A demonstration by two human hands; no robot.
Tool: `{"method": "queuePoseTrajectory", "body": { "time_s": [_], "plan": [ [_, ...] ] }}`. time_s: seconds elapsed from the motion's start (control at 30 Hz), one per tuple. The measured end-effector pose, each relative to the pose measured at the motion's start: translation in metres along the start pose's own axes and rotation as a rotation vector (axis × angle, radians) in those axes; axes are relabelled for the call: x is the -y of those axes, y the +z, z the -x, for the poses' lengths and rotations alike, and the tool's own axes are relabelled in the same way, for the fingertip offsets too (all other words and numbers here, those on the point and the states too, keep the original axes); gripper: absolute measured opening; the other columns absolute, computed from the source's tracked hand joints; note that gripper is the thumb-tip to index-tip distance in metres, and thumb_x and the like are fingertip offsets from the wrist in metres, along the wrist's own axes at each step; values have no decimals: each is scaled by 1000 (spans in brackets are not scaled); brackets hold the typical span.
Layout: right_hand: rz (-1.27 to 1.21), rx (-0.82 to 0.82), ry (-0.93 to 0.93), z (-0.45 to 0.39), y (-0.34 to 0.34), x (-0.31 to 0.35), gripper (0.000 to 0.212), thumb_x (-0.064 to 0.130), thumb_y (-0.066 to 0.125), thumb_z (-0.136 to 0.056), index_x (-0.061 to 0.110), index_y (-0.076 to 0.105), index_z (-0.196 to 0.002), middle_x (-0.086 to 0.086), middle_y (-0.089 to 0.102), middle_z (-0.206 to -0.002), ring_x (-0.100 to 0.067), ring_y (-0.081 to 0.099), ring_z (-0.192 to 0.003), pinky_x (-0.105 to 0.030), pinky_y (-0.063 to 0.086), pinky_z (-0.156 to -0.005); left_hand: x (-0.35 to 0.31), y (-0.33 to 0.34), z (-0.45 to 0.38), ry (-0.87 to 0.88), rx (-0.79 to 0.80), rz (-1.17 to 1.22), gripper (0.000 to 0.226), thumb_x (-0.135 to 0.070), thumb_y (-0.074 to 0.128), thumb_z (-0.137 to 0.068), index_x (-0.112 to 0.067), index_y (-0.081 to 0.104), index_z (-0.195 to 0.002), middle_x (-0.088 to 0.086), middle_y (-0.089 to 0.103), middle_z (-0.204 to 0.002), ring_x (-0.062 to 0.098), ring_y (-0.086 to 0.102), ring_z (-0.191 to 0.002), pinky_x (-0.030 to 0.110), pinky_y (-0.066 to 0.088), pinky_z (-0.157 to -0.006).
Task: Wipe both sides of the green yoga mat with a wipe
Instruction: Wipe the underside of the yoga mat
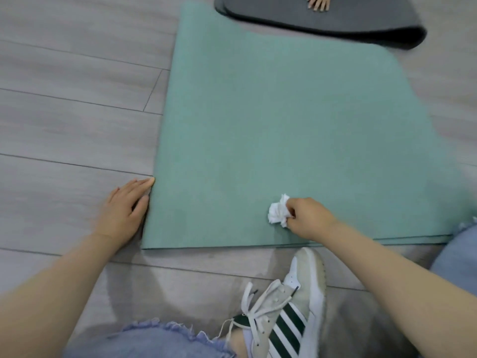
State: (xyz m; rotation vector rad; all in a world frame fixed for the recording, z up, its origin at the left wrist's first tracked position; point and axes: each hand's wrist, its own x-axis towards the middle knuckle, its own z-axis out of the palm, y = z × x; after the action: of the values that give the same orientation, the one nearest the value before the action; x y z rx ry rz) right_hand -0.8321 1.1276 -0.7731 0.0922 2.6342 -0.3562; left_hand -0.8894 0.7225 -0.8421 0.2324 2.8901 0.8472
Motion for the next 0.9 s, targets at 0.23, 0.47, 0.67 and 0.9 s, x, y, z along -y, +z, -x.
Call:
{"method": "queuePoseTrajectory", "body": {
  "time_s": [0.23, 0.47, 0.67, 0.9],
  "plan": [
    [-34, 88, 102, 20, -1, 18, 20, 16, 62, -83, 8, 62, -101, -14, 66, -110, -28, 61, -102, -23, 39, -71, -70, 16, 28, -368, -119, 462, 35, -21, 52, -100, -16, 55, -134, 6, 63, -126, 24, 60, -106, 26, 43, -82],
    [-59, -4, 145, 25, 19, 18, 22, 19, 55, -87, 11, 61, -107, -11, 66, -113, -28, 62, -105, -28, 47, -82, -87, 13, 45, -606, -19, 646, 42, -24, 76, -86, -4, 61, -119, 10, 66, -114, 26, 63, -97, 37, 49, -87],
    [0, 43, 135, 22, 20, 23, 30, 18, 61, -84, 15, 56, -114, -6, 65, -112, -26, 61, -106, -28, 43, -76, -93, -7, 41, -565, -87, 440, 59, -15, 84, -76, 1, 54, -124, 16, 65, -115, 31, 64, -100, 44, 52, -90],
    [-68, 88, 70, 17, 31, 67, 42, 18, 56, -85, 13, 48, -126, -10, 64, -115, -28, 60, -110, -30, 43, -82, -71, -47, 42, -540, -145, 286, 51, -17, 82, -77, -3, 54, -118, 12, 65, -107, 32, 63, -95, 45, 52, -84]
  ]
}}
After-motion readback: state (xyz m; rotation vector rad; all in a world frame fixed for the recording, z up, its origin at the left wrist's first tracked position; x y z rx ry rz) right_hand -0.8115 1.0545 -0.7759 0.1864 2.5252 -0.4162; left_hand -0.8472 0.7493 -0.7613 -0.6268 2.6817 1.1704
